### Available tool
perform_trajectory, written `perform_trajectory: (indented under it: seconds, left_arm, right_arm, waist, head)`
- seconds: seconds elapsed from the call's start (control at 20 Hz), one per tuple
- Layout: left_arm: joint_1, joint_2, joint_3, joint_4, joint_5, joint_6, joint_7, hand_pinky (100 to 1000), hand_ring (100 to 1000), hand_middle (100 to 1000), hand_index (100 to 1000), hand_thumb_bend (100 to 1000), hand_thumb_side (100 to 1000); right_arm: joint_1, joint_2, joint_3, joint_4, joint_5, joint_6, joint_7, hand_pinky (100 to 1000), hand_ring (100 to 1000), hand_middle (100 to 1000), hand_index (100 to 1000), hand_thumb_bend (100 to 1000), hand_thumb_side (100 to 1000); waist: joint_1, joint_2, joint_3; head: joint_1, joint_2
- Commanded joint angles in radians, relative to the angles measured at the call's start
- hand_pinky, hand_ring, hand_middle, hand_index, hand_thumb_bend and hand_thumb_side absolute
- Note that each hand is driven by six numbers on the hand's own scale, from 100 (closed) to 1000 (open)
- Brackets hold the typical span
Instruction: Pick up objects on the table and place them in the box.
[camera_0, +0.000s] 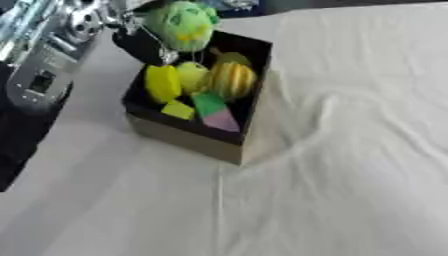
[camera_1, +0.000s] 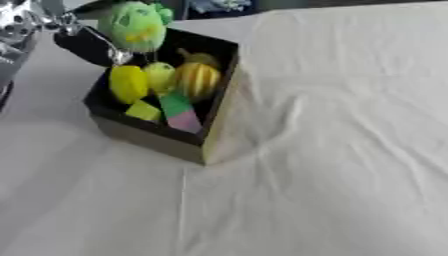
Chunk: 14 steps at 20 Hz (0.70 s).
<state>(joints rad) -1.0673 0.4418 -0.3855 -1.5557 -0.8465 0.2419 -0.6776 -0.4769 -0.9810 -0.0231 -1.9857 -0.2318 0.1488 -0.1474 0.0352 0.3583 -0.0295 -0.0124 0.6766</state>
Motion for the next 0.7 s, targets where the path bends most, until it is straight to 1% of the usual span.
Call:
perform_trajectory:
  seconds: [0.05, 0.15, 0.25, 0.3, 0.35, 0.4, 0.5, 0.6, 0.7]
  left_arm:
    - [-0.028, -0.013, 0.0, 0.048, -0.012, 0.0, 0.026, 748, 677, 626, 711, 160, 100]
    - [-0.029, -0.023, -0.001, 0.08, -0.019, -0.003, 0.035, 763, 704, 663, 745, 227, 100]
    - [-0.028, -0.029, -0.002, 0.105, -0.03, -0.011, 0.033, 786, 744, 710, 802, 306, 100]
    - [-0.027, -0.03, -0.002, 0.115, -0.036, -0.016, 0.027, 821, 788, 767, 867, 364, 153]
    - [-0.026, -0.029, 0.0, 0.123, -0.043, -0.021, 0.021, 860, 830, 816, 902, 414, 217]
    - [-0.025, -0.027, 0.002, 0.128, -0.052, -0.025, 0.018, 881, 854, 852, 926, 477, 320]
    - [-0.022, -0.022, 0.008, 0.131, -0.069, -0.033, 0.017, 897, 873, 883, 945, 561, 447]
    - [-0.019, -0.014, 0.013, 0.127, -0.081, -0.042, 0.017, 907, 885, 896, 953, 580, 508]
    - [-0.015, -0.003, 0.02, 0.117, -0.085, -0.051, 0.016, 910, 889, 899, 956, 571, 559]
  right_arm:
    - [-0.017, -0.024, -0.007, -0.014, -0.006, -0.001, 0.004, 850, 797, 630, 765, 100, 785]
    - [-0.019, -0.023, -0.006, -0.014, -0.007, 0.0, 0.006, 850, 797, 630, 765, 100, 785]
    - [-0.02, -0.022, -0.006, -0.014, -0.008, 0.0, 0.006, 850, 797, 630, 765, 100, 784]
    - [-0.02, -0.022, -0.006, -0.014, -0.008, 0.0, 0.006, 850, 797, 630, 765, 100, 784]
    - [-0.019, -0.022, -0.007, -0.014, -0.008, 0.0, 0.005, 850, 797, 630, 765, 100, 784]
    - [-0.018, -0.022, -0.008, -0.014, -0.008, 0.0, 0.004, 850, 797, 630, 765, 100, 784]
    - [-0.015, -0.023, -0.009, -0.014, -0.009, 0.0, 0.003, 850, 797, 630, 764, 100, 784]
    - [-0.012, -0.023, -0.01, -0.014, -0.009, 0.0, 0.002, 850, 797, 630, 764, 100, 784]
    - [-0.01, -0.023, -0.01, -0.014, -0.009, 0.001, 0.0, 850, 797, 630, 764, 100, 784]
  waist:
    - [0.008, -0.04, -0.001]
    - [0.009, -0.04, -0.001]
    - [0.009, -0.04, -0.001]
    - [0.009, -0.041, -0.001]
    - [0.009, -0.041, -0.001]
    - [0.009, -0.041, -0.001]
    - [0.009, -0.042, 0.0]
    - [0.009, -0.043, 0.001]
    - [0.009, -0.044, 0.003]
  head:
    - [-0.002, 0.005]
    - [-0.001, 0.006]
    - [0.0, 0.007]
    - [0.001, 0.007]
    - [0.001, 0.007]
    - [0.001, 0.007]
    - [-0.001, 0.007]
    - [-0.002, 0.007]
    - [-0.004, 0.005]
